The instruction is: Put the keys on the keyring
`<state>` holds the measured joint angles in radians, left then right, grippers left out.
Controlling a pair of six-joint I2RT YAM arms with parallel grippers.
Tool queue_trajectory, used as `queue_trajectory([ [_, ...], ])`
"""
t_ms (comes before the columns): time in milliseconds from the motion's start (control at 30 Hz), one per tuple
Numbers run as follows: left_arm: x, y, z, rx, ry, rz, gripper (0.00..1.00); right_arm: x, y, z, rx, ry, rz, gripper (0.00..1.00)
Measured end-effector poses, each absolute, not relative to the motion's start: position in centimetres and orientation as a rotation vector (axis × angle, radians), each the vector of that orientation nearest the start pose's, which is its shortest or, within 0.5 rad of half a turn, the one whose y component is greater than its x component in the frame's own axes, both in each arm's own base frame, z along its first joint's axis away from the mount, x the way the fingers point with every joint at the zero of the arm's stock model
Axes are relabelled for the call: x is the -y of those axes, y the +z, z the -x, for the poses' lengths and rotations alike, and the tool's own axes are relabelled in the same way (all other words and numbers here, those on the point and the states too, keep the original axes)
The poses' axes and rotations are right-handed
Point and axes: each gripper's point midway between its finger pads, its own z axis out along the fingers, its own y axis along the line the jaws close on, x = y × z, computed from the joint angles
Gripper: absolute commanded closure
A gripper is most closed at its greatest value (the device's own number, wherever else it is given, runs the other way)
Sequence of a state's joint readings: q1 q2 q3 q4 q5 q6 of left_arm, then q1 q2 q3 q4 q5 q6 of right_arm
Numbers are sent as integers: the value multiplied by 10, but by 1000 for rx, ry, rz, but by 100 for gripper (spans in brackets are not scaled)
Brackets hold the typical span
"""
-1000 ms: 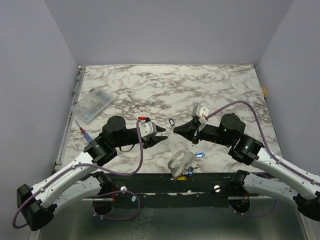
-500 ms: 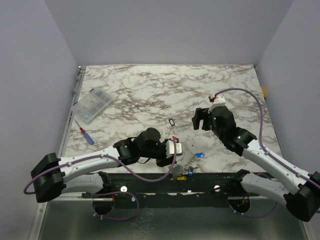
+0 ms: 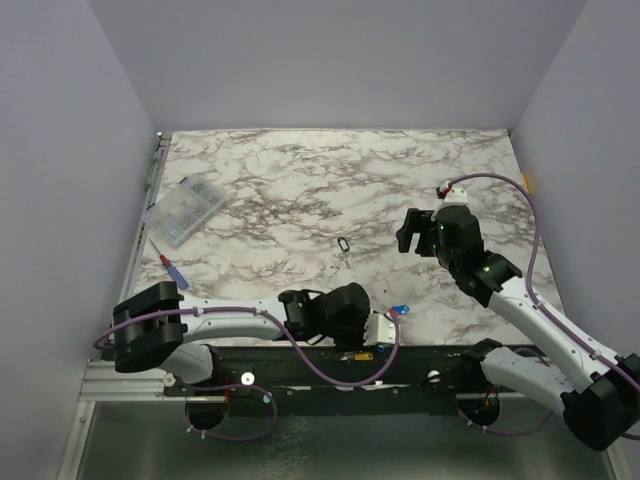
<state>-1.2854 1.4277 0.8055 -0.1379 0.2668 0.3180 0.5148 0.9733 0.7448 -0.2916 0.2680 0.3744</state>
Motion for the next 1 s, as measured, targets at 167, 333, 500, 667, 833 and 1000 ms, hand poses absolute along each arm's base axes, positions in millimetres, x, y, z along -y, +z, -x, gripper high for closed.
queue_trajectory([
  [167,361,75,-58,-1546,-719,-1906,69,-132,176,-291,-2088,282,-4,14],
  [333,358,62,-58,-1508,-641,-1971,65,-134,174,-290,-2096,298,6,14],
  [500,353,34,-68,-1559,-528,-2005,65,-135,171,-288,-2100,307,11,14],
  [667,358,30,-77,-1579,-487,-1961,69,-134,173,-286,-2093,316,13,14],
  [833,363,30,-78,-1599,-484,-1918,69,-135,175,-286,-2088,323,15,14],
  [1000,366,36,-86,-1616,-448,-1866,66,-137,175,-285,-2089,333,20,14],
])
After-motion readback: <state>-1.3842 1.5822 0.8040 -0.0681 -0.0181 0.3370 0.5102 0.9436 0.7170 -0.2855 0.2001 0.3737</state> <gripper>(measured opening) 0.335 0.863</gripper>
